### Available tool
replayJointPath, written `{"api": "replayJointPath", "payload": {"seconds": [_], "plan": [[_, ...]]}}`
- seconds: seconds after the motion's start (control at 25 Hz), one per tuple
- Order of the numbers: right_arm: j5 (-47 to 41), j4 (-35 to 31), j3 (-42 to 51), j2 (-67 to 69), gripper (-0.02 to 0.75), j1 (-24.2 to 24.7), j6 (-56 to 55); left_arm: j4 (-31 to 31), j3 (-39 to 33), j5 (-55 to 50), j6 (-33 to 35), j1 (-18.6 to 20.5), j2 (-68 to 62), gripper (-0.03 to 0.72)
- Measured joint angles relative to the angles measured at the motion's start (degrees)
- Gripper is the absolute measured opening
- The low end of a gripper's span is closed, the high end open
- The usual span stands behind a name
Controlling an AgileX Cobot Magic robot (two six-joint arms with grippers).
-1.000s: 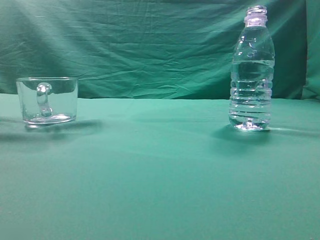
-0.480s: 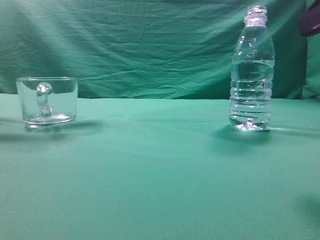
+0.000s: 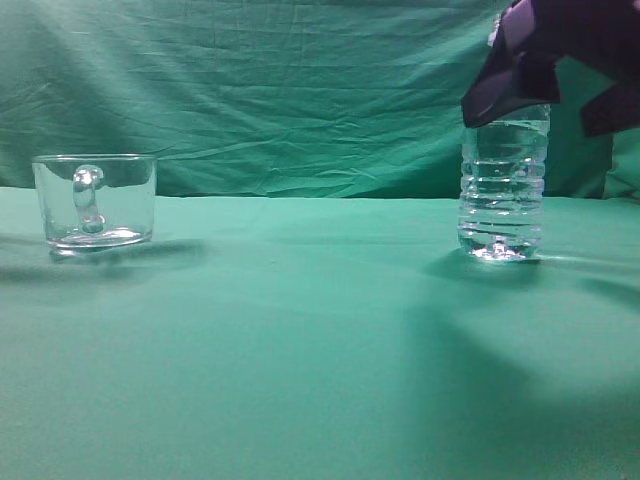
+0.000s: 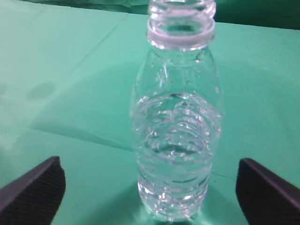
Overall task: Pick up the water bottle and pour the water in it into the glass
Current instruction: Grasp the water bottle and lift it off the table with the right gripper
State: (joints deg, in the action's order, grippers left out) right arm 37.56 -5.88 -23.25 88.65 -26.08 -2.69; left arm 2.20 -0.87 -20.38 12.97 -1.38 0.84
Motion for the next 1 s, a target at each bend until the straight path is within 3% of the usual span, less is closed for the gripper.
{"api": "replayJointPath", "payload": {"seconds": [0.6,0.64,0.72,0.8,1.0], "plan": [[5.1,-4.2,-9.8,14.2,0.646,0.0,0.5,0.0,0.0,0.0,0.0,0.0,0.0,0.0],[5.6,-4.2,-9.9,14.5,0.592,0.0,0.6,0.0,0.0,0.0,0.0,0.0,0.0,0.0],[6.1,-4.4,-9.9,15.0,0.592,0.0,0.9,0.0,0.0,0.0,0.0,0.0,0.0,0.0],[6.5,-4.4,-9.9,15.4,0.53,0.0,1.1,0.0,0.0,0.0,0.0,0.0,0.0,0.0],[7.4,-4.6,-9.9,15.4,0.537,0.0,1.5,0.0,0.0,0.0,0.0,0.0,0.0,0.0]]}}
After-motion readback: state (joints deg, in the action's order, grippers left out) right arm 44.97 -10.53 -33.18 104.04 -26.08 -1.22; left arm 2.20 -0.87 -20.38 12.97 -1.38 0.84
